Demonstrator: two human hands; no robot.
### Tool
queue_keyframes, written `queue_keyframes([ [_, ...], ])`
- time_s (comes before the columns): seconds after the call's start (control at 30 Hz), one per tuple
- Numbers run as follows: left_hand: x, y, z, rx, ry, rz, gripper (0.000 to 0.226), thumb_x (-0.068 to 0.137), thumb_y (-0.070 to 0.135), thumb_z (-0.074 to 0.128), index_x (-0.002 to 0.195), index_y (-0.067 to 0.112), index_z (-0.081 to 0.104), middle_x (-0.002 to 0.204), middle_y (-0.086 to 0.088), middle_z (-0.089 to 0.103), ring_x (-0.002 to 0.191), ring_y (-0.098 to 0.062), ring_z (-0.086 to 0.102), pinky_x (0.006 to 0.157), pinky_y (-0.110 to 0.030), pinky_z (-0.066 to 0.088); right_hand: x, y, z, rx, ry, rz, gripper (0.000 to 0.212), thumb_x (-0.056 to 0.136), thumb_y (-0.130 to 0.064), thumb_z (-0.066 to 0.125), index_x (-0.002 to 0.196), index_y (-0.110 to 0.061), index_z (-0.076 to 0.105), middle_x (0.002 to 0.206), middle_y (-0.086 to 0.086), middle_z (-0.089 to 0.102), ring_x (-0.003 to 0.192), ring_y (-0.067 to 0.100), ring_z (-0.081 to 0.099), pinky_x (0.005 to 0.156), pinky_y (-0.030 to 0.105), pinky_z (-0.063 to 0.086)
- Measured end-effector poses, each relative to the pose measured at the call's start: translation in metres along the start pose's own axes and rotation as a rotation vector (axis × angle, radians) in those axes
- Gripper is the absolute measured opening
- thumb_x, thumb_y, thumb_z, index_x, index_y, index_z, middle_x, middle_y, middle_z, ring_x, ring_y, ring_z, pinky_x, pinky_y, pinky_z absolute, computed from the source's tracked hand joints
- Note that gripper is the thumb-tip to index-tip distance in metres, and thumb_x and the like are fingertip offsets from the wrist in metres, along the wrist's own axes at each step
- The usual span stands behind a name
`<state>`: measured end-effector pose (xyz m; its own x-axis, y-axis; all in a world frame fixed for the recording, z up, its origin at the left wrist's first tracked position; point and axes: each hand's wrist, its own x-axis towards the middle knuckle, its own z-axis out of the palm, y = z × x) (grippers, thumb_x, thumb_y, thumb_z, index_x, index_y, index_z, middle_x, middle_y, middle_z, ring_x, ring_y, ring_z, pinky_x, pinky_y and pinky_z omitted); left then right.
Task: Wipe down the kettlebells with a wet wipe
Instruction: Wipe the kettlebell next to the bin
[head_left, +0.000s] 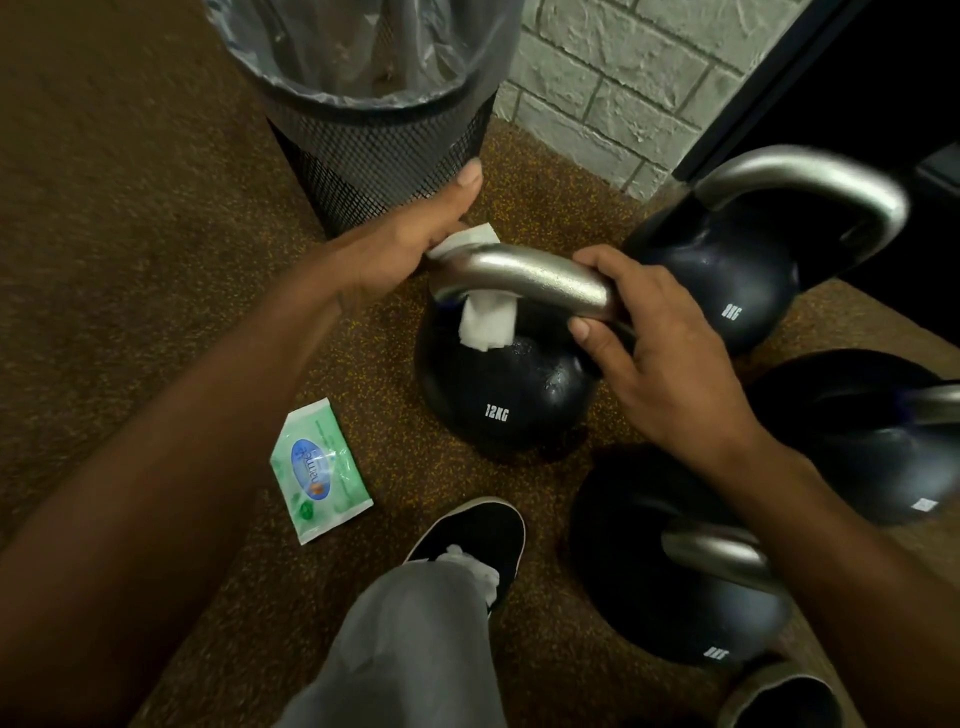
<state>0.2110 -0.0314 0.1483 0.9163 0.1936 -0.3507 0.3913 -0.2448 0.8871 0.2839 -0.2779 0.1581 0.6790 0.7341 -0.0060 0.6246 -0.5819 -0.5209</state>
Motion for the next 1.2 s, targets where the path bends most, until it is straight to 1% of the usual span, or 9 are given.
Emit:
queue_keyframes([
  [0.13, -0.001, -0.01, 0.005, -0.046, -0.026, 0.035, 0.095, 0.106, 0.06, 0.005, 0.105, -0.005, 0.074, 0.101, -0.02, 0.074, 0.102, -0.019, 0.069, 0.108, -0.037, 0.025, -0.001, -0.001, 0.0, -0.001, -0.014, 0.003, 0.046, 0.099, -0.035, 0.056, 0.143, -0.04, 0.042, 0.124, -0.006, 0.051, 0.112, 0.017, 0.046, 0.092, 0.031, 0.034],
  [0.27, -0.019, -0.036, 0.013, -0.142, 0.085, 0.154, 0.09, 0.09, 0.084, 0.01, 0.128, 0.03, 0.071, 0.131, 0.004, 0.07, 0.134, -0.014, 0.054, 0.122, -0.052, 0.022, 0.0, 0.001, 0.0, 0.009, -0.016, -0.004, 0.047, 0.1, -0.034, 0.056, 0.143, -0.041, 0.041, 0.124, -0.007, 0.049, 0.112, 0.016, 0.045, 0.092, 0.031, 0.035],
  [0.4, -0.027, -0.023, 0.012, 0.012, 0.218, 0.2, 0.059, 0.092, 0.079, 0.009, 0.097, 0.067, 0.067, 0.108, 0.018, 0.075, 0.112, 0.008, 0.06, 0.11, -0.029, 0.036, 0.0, 0.0, 0.005, 0.011, 0.0, 0.018, 0.047, 0.099, -0.031, 0.057, 0.142, -0.041, 0.041, 0.122, -0.007, 0.049, 0.112, 0.019, 0.045, 0.092, 0.033, 0.035],
  [0.5, -0.008, -0.003, 0.005, 0.009, 0.061, 0.025, 0.076, 0.091, 0.082, 0.008, 0.084, 0.05, 0.076, 0.095, 0.019, 0.074, 0.099, 0.008, 0.06, 0.101, -0.031, 0.032, 0.0, 0.001, 0.004, 0.003, -0.003, 0.019, 0.048, 0.099, -0.032, 0.056, 0.143, -0.042, 0.04, 0.123, -0.006, 0.049, 0.111, 0.019, 0.045, 0.092, 0.033, 0.034],
  [0.67, -0.005, -0.01, -0.005, -0.001, -0.059, -0.001, 0.09, 0.084, 0.09, 0.008, 0.109, 0.041, 0.078, 0.116, 0.008, 0.076, 0.124, -0.012, 0.06, 0.119, -0.052, 0.023, 0.001, 0.004, -0.003, 0.004, -0.051, 0.007, 0.049, 0.099, -0.036, 0.056, 0.145, -0.042, 0.04, 0.124, -0.007, 0.051, 0.113, 0.016, 0.047, 0.092, 0.03, 0.034],
  [0.83, -0.063, -0.011, 0.03, 0.529, 0.381, 0.263, 0.07, 0.104, 0.054, 0.005, 0.149, 0.025, 0.05, 0.086, 0.003, 0.064, 0.08, 0.01, 0.056, 0.072, -0.012, 0.035, 0.002, 0.003, 0.001, 0.013, -0.036, 0.022, 0.05, 0.099, -0.034, 0.057, 0.144, -0.042, 0.04, 0.125, -0.008, 0.05, 0.114, 0.016, 0.046, 0.091, 0.032, 0.035],
  [0.97, -0.086, 0.009, 0.072, 0.439, 0.392, 0.032, 0.092, 0.088, 0.074, -0.006, 0.163, 0.025, 0.017, 0.164, 0.001, 0.034, 0.141, -0.016, 0.045, 0.107, -0.035, 0.036, 0.003, 0.002, 0.002, 0.024, -0.036, 0.03, 0.048, 0.099, -0.034, 0.057, 0.142, -0.045, 0.039, 0.126, -0.008, 0.049, 0.113, 0.015, 0.045, 0.092, 0.033, 0.035],
  [1.1, -0.088, 0.032, 0.092, -0.064, 0.321, -0.102, 0.099, 0.08, 0.089, -0.001, 0.163, 0.036, 0.0, 0.171, 0.015, -0.001, 0.154, 0.002, 0.001, 0.122, -0.03, 0.004, 0.002, 0.003, -0.001, 0.018, -0.061, 0.016, 0.048, 0.1, -0.036, 0.055, 0.144, -0.044, 0.037, 0.126, -0.007, 0.051, 0.113, 0.017, 0.046, 0.093, 0.032, 0.035],
  [1.2, -0.086, 0.036, 0.088, -0.249, 0.275, -0.211, 0.099, 0.078, 0.095, 0.007, 0.161, 0.043, 0.013, 0.169, 0.017, 0.015, 0.152, 0.002, 0.01, 0.126, -0.038, 0.006, 0.002, 0.004, -0.002, 0.015, -0.07, 0.007, 0.048, 0.1, -0.037, 0.054, 0.145, -0.044, 0.037, 0.125, -0.01, 0.049, 0.113, 0.015, 0.045, 0.091, 0.03, 0.033],
])
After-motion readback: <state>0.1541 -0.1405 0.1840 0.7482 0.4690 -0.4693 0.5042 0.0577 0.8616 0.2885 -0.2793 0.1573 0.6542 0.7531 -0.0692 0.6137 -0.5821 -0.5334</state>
